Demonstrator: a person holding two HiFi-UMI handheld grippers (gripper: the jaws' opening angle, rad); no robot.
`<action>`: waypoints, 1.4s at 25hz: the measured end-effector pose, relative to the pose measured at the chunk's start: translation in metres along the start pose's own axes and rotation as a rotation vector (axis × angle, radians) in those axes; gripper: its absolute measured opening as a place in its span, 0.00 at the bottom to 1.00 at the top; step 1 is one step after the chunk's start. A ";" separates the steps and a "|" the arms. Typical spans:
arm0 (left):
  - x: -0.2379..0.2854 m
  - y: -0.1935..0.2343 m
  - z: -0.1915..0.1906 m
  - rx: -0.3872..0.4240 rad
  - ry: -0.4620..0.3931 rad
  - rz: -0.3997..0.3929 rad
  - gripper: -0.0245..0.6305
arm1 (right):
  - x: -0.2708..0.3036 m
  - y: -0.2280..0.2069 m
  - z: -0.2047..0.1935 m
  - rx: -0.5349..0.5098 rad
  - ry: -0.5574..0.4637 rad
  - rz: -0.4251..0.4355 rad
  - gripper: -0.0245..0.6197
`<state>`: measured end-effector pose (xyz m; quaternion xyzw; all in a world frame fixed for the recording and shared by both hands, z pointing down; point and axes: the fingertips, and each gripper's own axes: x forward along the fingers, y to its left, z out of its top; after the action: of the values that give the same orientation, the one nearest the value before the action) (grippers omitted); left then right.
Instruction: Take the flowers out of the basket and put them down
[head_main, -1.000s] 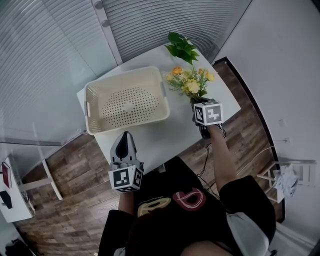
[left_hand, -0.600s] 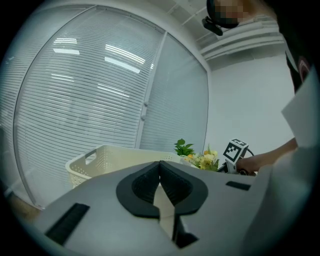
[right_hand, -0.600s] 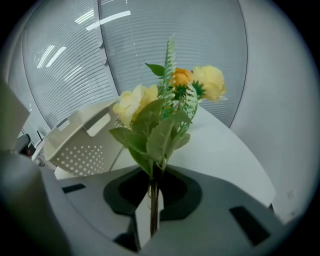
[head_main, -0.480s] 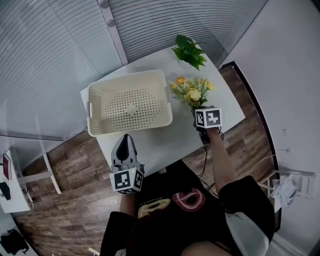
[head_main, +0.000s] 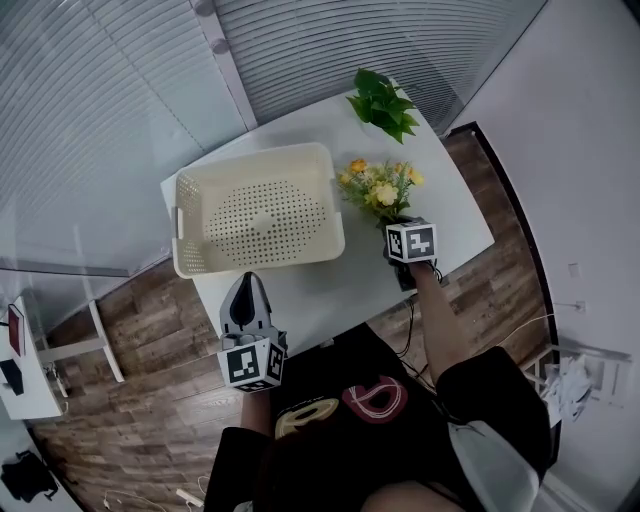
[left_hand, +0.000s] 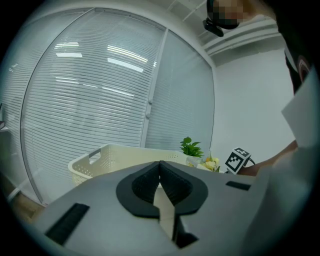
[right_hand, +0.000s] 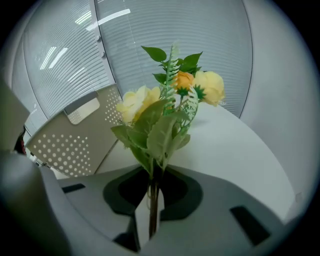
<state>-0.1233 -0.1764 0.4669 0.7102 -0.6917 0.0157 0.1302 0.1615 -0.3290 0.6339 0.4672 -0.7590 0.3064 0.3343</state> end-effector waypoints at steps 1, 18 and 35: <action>0.001 0.001 0.000 0.000 0.001 0.004 0.06 | 0.002 -0.001 0.000 -0.005 0.000 -0.006 0.12; 0.002 0.012 -0.004 -0.004 0.012 0.044 0.06 | 0.020 0.000 0.006 -0.052 -0.074 -0.007 0.15; 0.003 0.007 -0.006 -0.012 0.020 0.031 0.06 | 0.016 0.006 0.007 -0.031 -0.069 0.009 0.48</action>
<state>-0.1292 -0.1777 0.4746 0.6984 -0.7013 0.0209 0.1411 0.1491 -0.3402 0.6414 0.4690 -0.7768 0.2796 0.3137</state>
